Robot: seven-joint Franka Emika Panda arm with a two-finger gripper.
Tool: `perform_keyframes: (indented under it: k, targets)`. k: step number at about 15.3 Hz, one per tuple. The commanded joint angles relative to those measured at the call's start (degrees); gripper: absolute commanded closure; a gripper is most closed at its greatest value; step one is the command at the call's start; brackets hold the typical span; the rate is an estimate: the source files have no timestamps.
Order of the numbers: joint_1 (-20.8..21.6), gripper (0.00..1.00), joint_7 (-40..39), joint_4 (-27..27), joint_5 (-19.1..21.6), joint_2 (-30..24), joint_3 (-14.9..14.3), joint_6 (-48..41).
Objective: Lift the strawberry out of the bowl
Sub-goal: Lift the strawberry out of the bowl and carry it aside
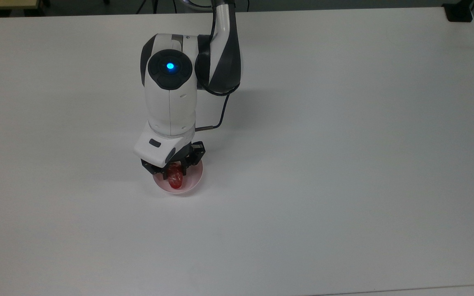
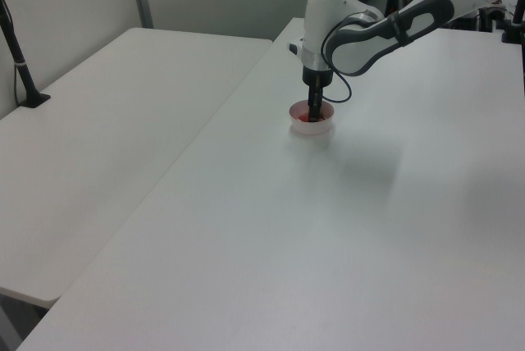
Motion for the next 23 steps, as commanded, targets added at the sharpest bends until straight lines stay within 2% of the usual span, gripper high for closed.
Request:
perform_keyframes:
  k: [1, 6, 9, 11, 16, 18, 23]
  targets:
    - [0.76, 0.58, 0.09, -0.62, 0.63, -3.31, -0.57, -0.49]
    - [0.68, 0.58, 0.45, -0.53, 3.53, -7.70, -0.57, -0.49]
    - [0.06, 0.58, 0.18, -0.53, 3.45, -8.77, -1.35, -0.31]
    - [-1.34, 0.58, -0.95, -0.53, 3.10, -7.72, -3.37, 0.48]
    - [-10.47, 0.57, -6.92, 0.26, 3.10, -4.55, -3.56, 6.45]
    - [-12.85, 0.57, -9.74, 0.52, 3.19, -2.19, -3.56, 8.99]
    - [-13.03, 0.57, -9.49, 0.61, 2.92, 2.39, -3.56, 14.88]
